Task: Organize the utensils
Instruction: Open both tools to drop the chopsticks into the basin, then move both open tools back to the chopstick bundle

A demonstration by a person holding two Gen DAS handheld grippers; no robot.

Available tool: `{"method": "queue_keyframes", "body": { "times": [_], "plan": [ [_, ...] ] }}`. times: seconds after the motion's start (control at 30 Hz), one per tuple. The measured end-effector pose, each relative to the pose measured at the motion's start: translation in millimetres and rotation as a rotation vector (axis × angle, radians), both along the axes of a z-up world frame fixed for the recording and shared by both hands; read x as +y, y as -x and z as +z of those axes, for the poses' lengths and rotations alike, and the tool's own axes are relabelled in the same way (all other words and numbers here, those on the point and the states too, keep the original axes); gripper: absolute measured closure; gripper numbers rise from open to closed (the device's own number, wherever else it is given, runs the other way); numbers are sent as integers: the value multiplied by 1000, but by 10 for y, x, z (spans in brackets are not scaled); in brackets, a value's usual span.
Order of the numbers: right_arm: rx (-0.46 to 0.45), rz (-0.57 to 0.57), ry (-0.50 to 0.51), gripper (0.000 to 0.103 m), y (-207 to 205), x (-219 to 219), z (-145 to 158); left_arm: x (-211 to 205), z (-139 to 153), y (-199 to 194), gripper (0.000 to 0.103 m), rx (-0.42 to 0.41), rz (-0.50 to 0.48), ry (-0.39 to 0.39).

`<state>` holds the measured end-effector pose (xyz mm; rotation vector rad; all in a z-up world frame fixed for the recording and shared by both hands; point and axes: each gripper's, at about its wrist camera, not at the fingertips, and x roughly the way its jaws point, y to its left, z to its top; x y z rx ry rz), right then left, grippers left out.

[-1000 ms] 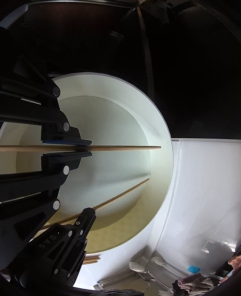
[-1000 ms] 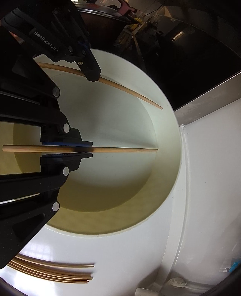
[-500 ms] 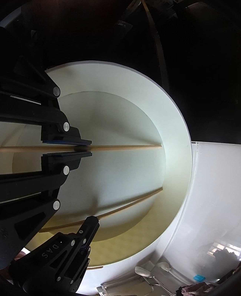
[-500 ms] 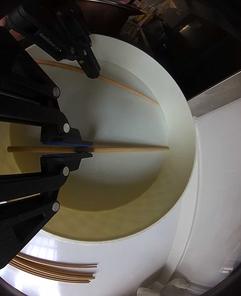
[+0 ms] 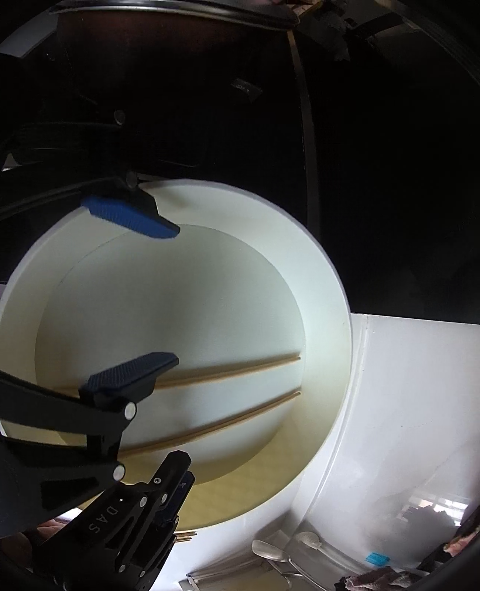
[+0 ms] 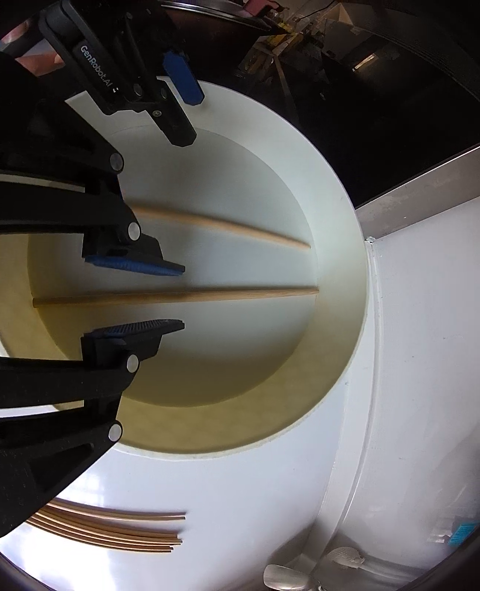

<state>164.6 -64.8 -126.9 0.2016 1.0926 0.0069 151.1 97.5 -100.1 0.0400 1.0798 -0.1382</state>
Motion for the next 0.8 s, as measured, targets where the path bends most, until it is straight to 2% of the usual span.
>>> {"method": "queue_keyframes", "body": {
  "times": [0.07,0.17,0.27,0.53,0.8],
  "plan": [
    [-19,4,-1,72,65,-19,85,19,72,47,32,-14,2,0],
    [-49,-1,4,61,150,-51,217,50,187,143,25,-44,2,-4],
    [-75,-9,23,60,246,-61,347,67,289,242,23,-74,-4,-11],
    [-117,-37,35,56,543,-139,584,26,430,440,23,-90,-32,6],
    [-153,-60,66,51,848,-301,761,-221,573,687,22,-115,-74,29]
  ]
}}
